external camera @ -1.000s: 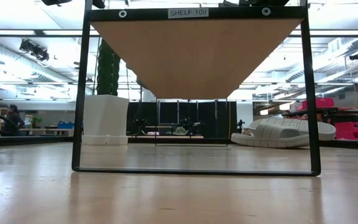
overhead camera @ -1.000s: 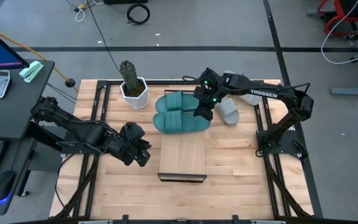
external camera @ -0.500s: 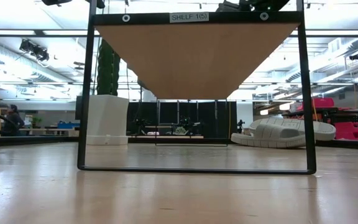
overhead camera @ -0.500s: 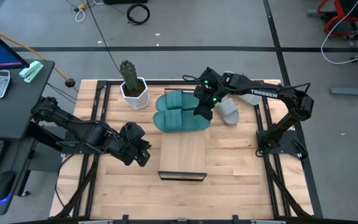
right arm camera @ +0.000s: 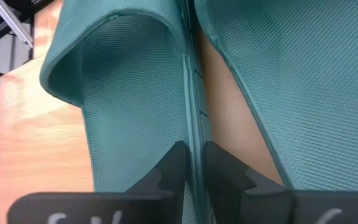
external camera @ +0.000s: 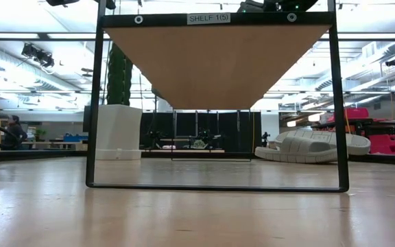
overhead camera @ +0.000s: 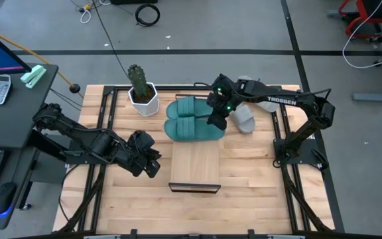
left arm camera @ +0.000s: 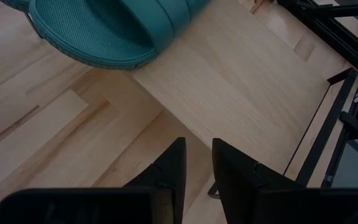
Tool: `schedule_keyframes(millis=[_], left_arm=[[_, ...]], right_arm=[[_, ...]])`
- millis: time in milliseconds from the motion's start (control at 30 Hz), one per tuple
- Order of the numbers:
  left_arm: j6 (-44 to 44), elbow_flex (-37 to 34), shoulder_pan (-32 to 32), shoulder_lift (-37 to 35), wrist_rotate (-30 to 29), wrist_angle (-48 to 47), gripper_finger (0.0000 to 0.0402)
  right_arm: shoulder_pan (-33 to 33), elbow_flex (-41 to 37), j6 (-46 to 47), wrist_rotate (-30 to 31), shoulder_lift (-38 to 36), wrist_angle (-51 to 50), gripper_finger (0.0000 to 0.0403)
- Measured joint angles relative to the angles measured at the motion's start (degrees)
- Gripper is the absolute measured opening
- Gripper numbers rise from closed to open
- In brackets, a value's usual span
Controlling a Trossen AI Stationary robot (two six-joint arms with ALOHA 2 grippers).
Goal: Pick and place slides into the shelf
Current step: Put the green slide on the shelf, then put the left gray slide on the shelf
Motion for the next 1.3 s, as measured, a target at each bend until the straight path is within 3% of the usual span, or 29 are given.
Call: schedule_keyframes(millis=[833, 1300], left_arm=[[0.0, 0.0, 0.0, 0.0, 0.0, 0.4, 0.0081], [0.1, 0.0, 0.0, 0.0, 0.0, 0.4, 0.0081]], right_arm=[[0.0, -0.1, 0.0, -0.1, -0.3, -0.1, 0.0134], [-0.9, -0.1, -0.2, 1.6, -5.0, 0.1, 0.0135]])
